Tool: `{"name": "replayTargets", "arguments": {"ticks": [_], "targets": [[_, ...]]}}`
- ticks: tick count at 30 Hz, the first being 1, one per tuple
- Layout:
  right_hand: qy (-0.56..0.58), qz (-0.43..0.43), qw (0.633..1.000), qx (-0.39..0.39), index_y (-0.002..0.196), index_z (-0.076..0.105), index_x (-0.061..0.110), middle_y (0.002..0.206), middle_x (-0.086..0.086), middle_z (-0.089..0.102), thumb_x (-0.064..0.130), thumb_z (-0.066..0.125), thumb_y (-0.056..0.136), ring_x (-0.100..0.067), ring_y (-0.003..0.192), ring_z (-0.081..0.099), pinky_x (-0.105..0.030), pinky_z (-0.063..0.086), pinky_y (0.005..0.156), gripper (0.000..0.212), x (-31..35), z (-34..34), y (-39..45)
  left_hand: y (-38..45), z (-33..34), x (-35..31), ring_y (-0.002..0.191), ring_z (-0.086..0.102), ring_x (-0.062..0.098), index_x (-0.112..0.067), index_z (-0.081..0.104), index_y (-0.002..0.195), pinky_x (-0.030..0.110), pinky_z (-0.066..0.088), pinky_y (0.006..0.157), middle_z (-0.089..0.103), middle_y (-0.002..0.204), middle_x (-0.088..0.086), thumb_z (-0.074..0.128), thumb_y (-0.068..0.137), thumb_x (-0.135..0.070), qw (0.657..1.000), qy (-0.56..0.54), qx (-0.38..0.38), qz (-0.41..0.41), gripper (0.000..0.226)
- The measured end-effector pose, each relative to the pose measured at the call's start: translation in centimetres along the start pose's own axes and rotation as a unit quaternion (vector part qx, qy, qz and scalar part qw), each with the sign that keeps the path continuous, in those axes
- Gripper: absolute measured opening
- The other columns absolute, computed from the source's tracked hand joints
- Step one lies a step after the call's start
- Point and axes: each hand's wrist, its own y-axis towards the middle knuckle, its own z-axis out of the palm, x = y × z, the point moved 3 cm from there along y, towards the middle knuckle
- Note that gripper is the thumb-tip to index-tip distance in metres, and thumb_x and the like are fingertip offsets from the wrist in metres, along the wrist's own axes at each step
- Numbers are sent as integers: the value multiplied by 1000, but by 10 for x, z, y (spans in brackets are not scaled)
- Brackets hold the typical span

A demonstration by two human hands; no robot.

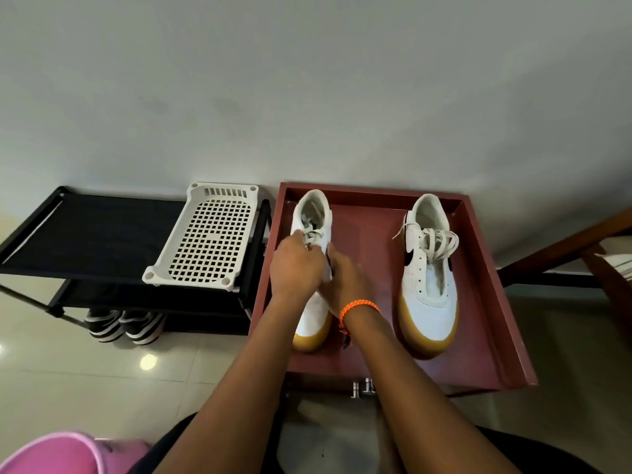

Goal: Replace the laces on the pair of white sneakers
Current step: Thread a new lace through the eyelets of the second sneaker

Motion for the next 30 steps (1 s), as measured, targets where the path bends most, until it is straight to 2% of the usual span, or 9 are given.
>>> {"name": "replayTargets", "arguments": {"ticks": [4,7,11,14,17,20,22,25,30], "targets": [[2,-7,1000,5,142,55,27,132,-6,70,38,65,96,-35,122,65,-37,50,82,48,10,-9,4,13,-1,-8,132,56,30,-10,63,137,37,48,102,59,143,11,60,98,-13,987,41,-135,74,39],[64,3,997,-38,150,56,27,131,0,70,40,76,93,-20,115,69,-44,56,100,61,-4,-45,-17,14,5,-24,112,62,16,-22,76,116,20,44,84,67,126,1,58,96,-9,973,-12,-193,122,29],[92,-11,981,-173,109,78,24,97,13,76,19,76,93,-2,89,71,-34,60,86,17,-38,-105,-43,8,43,-45,64,60,0,-30,78,91,22,42,60,73,83,-13,56,94,-8,986,-84,-66,131,31],[68,9,962,-264,96,73,28,90,12,72,15,76,91,-6,82,69,-29,58,73,14,-63,-140,-42,-2,85,-50,75,67,-4,-33,79,89,22,52,70,75,84,-17,61,95,-13,990,-65,44,117,27],[12,14,950,-313,113,64,31,110,4,60,22,79,89,-15,94,63,-34,59,76,29,-79,-158,-25,-6,110,-50,91,70,-1,-32,77,108,27,56,84,75,95,-19,63,97,-17,988,-48,101,103,24],[6,29,967,-252,147,51,38,134,3,48,36,81,87,-11,118,50,-29,48,92,67,-97,-162,-7,-2,130,-55,113,68,8,-31,66,132,36,56,98,69,119,-19,58,94,-8,985,-54,121,110,45],[-1,31,981,-191,156,43,42,142,-1,47,42,80,89,-17,124,51,-32,48,98,77,-107,-150,-2,2,144,-56,124,61,8,-34,59,146,31,53,105,60,143,-12,51,87,-4,980,-51,138,131,67],[-48,34,984,-165,147,54,39,134,-1,53,40,70,94,-27,114,61,-40,56,87,55,-111,-132,-1,0,158,-58,130,52,0,-38,53,153,15,45,107,53,154,-7,45,75,-10,971,-61,193,127,83],[-94,28,982,-164,138,57,36,131,2,57,42,72,94,-29,109,62,-45,59,82,46,-110,-125,0,5,152,-46,121,62,12,-50,53,142,44,55,103,62,139,-8,43,72,-17,974,-25,173,142,79]]}}
